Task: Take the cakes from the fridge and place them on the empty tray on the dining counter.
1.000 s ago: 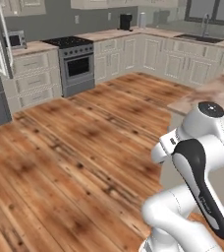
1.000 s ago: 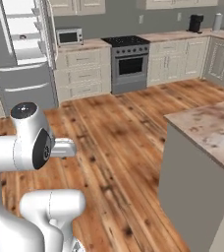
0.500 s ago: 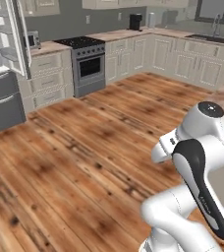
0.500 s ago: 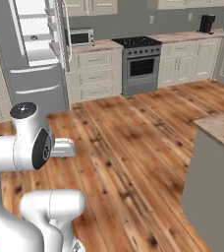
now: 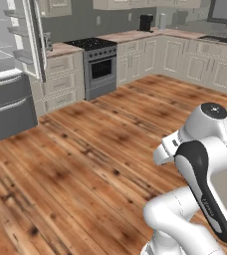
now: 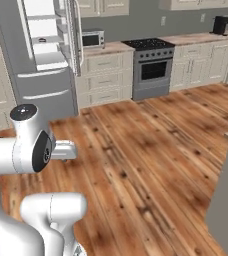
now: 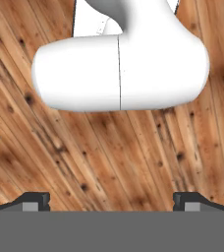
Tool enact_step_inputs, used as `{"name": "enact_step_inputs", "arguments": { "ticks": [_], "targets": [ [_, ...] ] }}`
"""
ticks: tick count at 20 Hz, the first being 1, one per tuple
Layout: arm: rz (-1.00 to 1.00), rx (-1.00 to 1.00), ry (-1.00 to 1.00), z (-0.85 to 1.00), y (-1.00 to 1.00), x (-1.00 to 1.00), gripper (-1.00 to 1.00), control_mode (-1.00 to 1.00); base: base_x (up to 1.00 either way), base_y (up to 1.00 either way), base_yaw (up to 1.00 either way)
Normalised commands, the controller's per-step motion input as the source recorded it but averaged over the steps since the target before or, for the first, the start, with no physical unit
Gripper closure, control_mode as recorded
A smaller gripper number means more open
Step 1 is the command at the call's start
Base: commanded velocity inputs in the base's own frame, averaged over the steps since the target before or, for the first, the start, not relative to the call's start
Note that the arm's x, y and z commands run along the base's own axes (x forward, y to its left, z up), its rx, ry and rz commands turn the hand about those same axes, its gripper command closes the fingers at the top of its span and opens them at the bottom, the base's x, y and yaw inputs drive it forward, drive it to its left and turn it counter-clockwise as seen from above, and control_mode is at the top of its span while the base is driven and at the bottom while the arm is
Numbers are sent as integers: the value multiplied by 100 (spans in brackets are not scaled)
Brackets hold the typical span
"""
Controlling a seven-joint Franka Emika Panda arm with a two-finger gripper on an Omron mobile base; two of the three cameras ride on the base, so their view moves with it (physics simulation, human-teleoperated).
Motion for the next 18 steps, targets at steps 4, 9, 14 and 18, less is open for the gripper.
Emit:
{"name": "enact_step_inputs", "arguments": {
  "ticks": [4, 9, 14, 18],
  "targets": [
    [0, 0, 0, 0, 0, 0, -100, 100, 57, 70, 0],
    [0, 0, 0, 0, 0, 0, -100, 100, 50, 71, 0],
    [0, 0, 0, 0, 0, 0, -100, 100, 46, 72, 0],
    [0, 0, 0, 0, 0, 0, -100, 100, 46, 79, 0]
  ]
}}
